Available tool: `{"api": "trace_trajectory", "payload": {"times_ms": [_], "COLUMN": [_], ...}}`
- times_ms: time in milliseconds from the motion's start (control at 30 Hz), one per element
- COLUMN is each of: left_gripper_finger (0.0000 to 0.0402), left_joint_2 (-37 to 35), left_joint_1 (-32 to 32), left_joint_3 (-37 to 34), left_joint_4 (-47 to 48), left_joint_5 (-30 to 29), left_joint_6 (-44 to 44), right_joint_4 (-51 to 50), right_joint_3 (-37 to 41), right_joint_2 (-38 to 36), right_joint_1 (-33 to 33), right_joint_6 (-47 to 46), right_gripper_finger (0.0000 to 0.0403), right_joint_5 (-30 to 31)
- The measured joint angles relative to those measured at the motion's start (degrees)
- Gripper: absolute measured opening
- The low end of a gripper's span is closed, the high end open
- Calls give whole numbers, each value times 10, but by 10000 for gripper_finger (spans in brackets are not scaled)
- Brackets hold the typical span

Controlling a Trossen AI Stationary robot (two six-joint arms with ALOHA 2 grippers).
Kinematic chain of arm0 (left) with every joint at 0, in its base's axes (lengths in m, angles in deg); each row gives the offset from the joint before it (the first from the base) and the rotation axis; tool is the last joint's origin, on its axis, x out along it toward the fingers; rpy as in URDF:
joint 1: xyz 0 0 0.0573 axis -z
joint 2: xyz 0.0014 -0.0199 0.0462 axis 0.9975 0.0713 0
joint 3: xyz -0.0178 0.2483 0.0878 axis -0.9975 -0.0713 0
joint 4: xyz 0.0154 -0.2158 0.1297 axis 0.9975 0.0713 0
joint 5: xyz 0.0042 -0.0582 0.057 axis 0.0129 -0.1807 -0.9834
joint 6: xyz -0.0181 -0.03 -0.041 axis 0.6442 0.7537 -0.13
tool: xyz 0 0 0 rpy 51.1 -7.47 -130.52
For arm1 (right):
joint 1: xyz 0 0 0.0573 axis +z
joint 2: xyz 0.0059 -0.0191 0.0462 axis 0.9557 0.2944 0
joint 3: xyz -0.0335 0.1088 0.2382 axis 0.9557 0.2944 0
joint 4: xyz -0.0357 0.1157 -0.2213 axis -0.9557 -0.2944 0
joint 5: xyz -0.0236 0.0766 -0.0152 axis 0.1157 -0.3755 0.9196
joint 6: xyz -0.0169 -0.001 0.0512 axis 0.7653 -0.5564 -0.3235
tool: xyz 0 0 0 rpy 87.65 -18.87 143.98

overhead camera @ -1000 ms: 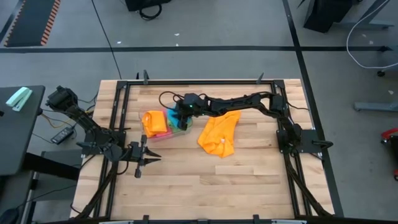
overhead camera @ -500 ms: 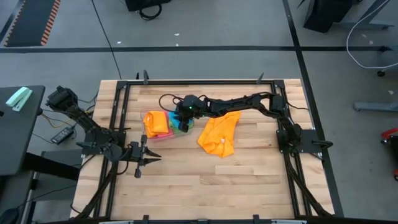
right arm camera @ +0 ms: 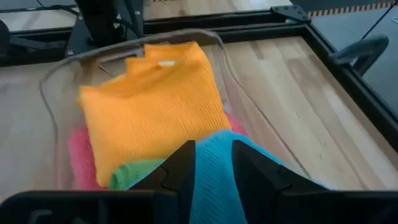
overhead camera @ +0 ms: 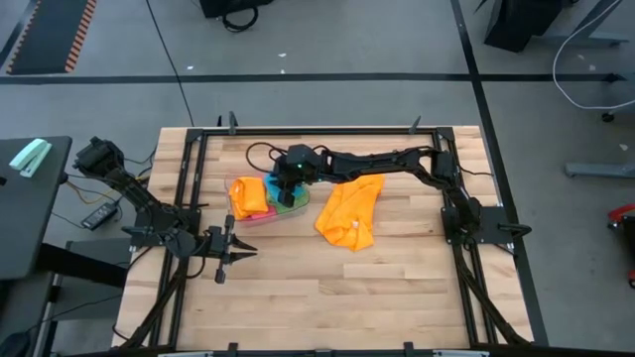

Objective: Fold microfiber towels
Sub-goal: Put the blue microfiber towel into the transparent bin

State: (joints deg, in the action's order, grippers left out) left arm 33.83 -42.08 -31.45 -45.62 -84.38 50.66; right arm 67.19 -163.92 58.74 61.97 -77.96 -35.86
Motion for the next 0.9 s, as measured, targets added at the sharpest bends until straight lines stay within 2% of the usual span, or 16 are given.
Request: {"api": "trace_trajectory", "payload": {"times_ms": [333, 700, 900], "left_gripper_finger": [51, 54, 49], "left_joint_2": [0, 0, 0], "left_joint_1": [0, 0, 0], "left_joint_3": [0, 0, 0], "left_joint_4": [2, -2, -3], "left_joint_5": [0, 0, 0], "left_joint_6": [3, 4, 5], "right_joint_4": [3, 52, 39], "right_joint_3": [-9, 111, 121], "right_joint_2": [-1, -5, -6], "right_joint_1": [4, 14, 14], "right_joint_6": [9, -35, -49], "right_gripper_finger": [113, 113, 113], "right_joint_5": [0, 17, 23]}}
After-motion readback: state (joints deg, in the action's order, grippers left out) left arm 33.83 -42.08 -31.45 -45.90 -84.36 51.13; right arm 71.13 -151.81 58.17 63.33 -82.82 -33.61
